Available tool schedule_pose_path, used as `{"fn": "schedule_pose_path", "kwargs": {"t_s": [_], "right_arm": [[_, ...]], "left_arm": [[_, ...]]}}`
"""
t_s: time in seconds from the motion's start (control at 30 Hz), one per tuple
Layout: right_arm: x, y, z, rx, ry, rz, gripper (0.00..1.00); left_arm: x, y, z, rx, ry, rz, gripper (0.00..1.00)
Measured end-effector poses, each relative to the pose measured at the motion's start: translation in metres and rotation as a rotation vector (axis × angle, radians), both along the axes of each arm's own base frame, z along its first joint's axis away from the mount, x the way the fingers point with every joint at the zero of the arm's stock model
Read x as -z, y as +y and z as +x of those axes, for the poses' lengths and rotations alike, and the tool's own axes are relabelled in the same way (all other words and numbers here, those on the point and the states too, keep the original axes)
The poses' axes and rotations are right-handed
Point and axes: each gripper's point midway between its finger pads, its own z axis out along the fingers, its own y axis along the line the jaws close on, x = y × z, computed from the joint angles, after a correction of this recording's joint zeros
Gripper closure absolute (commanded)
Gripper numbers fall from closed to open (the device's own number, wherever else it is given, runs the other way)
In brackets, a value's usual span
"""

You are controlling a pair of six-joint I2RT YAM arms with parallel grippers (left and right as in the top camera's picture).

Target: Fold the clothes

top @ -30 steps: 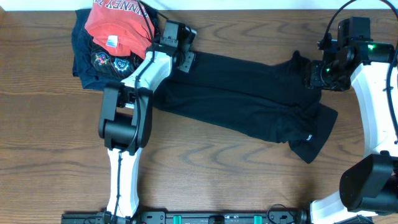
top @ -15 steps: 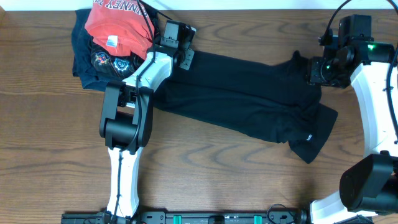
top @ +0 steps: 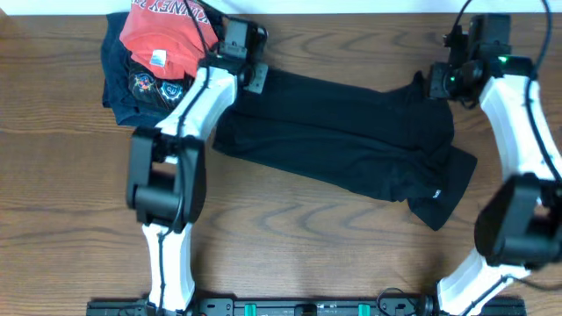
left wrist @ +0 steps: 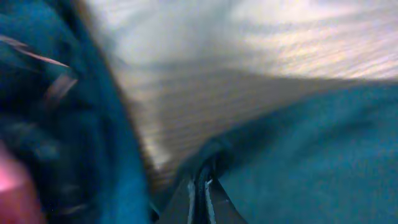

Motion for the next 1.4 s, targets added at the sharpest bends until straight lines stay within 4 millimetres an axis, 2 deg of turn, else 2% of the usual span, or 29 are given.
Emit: {"fn": "schedule_pose_path", "kwargs": {"t_s": [0.07, 0.13, 0.27, 0.37, 0.43, 0.47, 0.57, 0.73, 0.93, 1.03, 1.13, 1.17, 1.3, 1.4], "right_arm": [[0.024, -0.001, 0.013, -0.002, 0.006, -0.001, 0.45], [0.049, -0.002, 0.025, -0.002, 0.013, 0.0, 0.43], [0.08, -0.004, 0.038, -0.001, 0.012, 0.0, 0.43], [0.095, -0.005, 0.047, -0.001, -0.001, -0.003, 0.44], [0.1, -0.006, 0.054, 0.0, -0.021, -0.007, 0.48], [0.103, -0.006, 0.056, 0.0, -0.024, -0.009, 0.53], [0.108, -0.008, 0.06, 0.002, -0.033, -0.02, 0.77], [0.109, -0.012, 0.064, 0.02, -0.048, -0.035, 0.99], [0.11, -0.013, 0.061, 0.028, -0.036, -0.04, 0.99], [0.114, -0.011, 0.049, 0.027, 0.021, -0.029, 0.99], [0.109, -0.008, 0.034, 0.031, 0.073, -0.009, 0.99], [0.101, -0.007, 0.028, 0.04, 0.086, 0.001, 0.99], [0.054, -0.002, 0.01, 0.066, 0.081, 0.033, 0.99], [0.008, 0.001, -0.004, 0.079, 0.045, 0.052, 0.99]], "left_arm": [[-0.022, 0.001, -0.001, -0.004, -0.03, -0.01, 0.94], [-0.032, 0.001, -0.003, -0.009, -0.038, -0.017, 0.94], [-0.026, 0.003, -0.009, -0.016, -0.005, -0.012, 0.94], [-0.024, 0.003, -0.01, -0.016, 0.0, -0.011, 0.94], [-0.024, 0.003, -0.01, -0.017, -0.001, -0.011, 0.94], [-0.024, 0.004, -0.01, -0.017, -0.001, -0.011, 0.94], [-0.024, 0.005, -0.01, -0.019, 0.0, -0.011, 0.94], [-0.024, 0.006, -0.009, -0.022, 0.0, -0.011, 0.94], [-0.024, 0.006, -0.009, -0.022, -0.002, -0.011, 0.94], [-0.023, 0.007, -0.01, -0.023, 0.007, -0.01, 0.94], [-0.02, 0.009, -0.015, -0.028, 0.029, -0.005, 0.94], [-0.02, 0.011, -0.016, -0.03, 0.036, -0.003, 0.94], [-0.025, 0.017, -0.026, -0.037, 0.063, 0.004, 0.94], [-0.041, 0.021, -0.038, -0.039, 0.076, 0.007, 0.94]]}}
